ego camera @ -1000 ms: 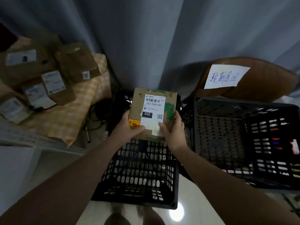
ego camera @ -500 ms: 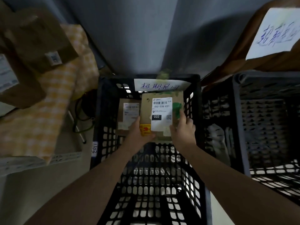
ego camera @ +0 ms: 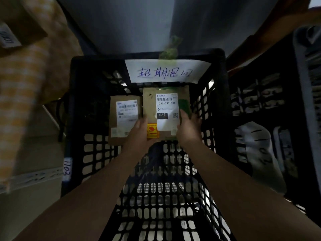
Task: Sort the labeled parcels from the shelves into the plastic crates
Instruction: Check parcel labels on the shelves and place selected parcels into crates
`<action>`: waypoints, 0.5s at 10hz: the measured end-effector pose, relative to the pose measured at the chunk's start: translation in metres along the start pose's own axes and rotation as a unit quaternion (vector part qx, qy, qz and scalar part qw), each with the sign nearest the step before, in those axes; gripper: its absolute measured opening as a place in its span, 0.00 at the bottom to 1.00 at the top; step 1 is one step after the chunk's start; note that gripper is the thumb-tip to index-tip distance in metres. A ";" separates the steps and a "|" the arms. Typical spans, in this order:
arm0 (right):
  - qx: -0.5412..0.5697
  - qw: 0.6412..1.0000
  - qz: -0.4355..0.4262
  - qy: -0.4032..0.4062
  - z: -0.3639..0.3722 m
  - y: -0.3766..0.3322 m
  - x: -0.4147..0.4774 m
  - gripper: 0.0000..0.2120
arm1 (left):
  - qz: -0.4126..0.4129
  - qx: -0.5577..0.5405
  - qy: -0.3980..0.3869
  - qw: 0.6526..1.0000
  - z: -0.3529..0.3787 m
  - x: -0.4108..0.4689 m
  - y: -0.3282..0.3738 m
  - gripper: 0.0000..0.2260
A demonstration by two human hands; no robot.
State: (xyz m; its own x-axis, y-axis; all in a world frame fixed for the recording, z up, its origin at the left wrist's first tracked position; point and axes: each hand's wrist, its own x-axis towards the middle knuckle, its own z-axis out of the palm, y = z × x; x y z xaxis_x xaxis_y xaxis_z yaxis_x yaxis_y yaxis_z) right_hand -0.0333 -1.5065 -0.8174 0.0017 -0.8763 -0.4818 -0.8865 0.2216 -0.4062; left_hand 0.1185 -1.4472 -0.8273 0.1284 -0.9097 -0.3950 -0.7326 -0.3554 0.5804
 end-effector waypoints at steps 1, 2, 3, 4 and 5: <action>0.081 0.996 -0.027 0.011 0.009 0.009 0.010 0.22 | 0.047 0.177 0.045 0.982 0.005 0.003 -0.008 0.37; 0.057 0.996 -0.071 -0.001 0.016 0.026 0.016 0.24 | 0.061 0.255 0.063 0.963 0.009 0.008 -0.014 0.36; 0.004 0.999 -0.032 -0.029 0.010 0.027 0.019 0.27 | 0.064 0.274 0.055 0.958 0.008 0.014 -0.014 0.37; -0.088 0.994 -0.017 -0.065 0.003 0.018 0.014 0.35 | 0.059 0.287 0.031 0.956 0.003 0.013 -0.011 0.36; -0.121 0.989 -0.024 -0.076 -0.003 0.009 0.004 0.35 | 0.049 0.283 -0.005 0.958 -0.007 0.010 -0.009 0.35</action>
State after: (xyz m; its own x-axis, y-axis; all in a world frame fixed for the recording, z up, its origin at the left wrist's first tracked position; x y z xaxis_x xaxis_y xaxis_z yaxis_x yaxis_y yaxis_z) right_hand -0.0425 -1.5098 -0.8203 0.0997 -0.8053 -0.5844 -0.9684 0.0563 -0.2428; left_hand 0.1315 -1.4542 -0.8311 0.0359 -0.9300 -0.3658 -0.9863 -0.0920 0.1370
